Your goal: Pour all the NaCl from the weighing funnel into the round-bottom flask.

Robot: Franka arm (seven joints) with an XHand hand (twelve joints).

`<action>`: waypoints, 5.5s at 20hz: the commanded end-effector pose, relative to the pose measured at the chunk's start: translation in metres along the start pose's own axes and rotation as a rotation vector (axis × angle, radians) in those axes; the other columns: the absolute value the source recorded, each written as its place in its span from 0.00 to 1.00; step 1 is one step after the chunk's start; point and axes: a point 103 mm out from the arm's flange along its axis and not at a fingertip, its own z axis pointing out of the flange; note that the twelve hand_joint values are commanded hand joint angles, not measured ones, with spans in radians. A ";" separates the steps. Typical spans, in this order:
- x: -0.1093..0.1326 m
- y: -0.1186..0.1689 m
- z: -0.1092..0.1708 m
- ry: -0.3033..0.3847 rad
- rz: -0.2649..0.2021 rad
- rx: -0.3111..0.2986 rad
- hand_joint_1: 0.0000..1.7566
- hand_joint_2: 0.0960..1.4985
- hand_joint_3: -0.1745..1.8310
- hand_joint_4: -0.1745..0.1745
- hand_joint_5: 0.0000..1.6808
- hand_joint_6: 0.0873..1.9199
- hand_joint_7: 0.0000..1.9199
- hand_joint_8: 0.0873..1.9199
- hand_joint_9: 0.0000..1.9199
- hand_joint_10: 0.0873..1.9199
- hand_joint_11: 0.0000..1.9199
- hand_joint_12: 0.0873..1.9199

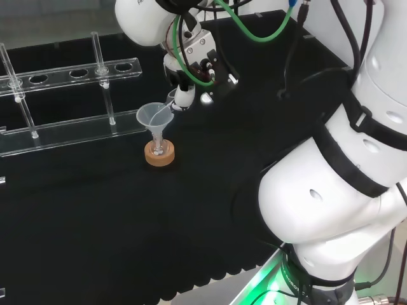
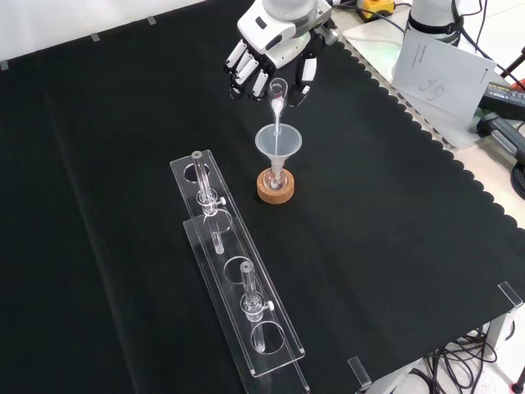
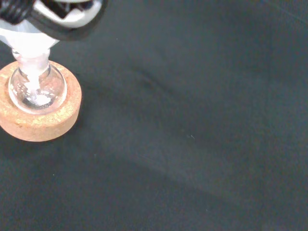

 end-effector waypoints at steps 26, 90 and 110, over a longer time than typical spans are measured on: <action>0.000 -0.002 -0.007 -0.084 -0.011 0.013 0.60 0.46 0.41 1.00 0.65 0.49 0.22 0.33 0.38 0.24 0.27 0.62; -0.015 -0.003 -0.004 -0.001 0.021 -0.049 0.60 0.46 0.40 1.00 0.65 0.48 0.21 0.33 0.37 0.24 0.28 0.62; -0.060 -0.001 0.023 0.432 0.026 -0.237 0.60 0.46 0.40 1.00 0.65 0.48 0.21 0.33 0.38 0.24 0.29 0.62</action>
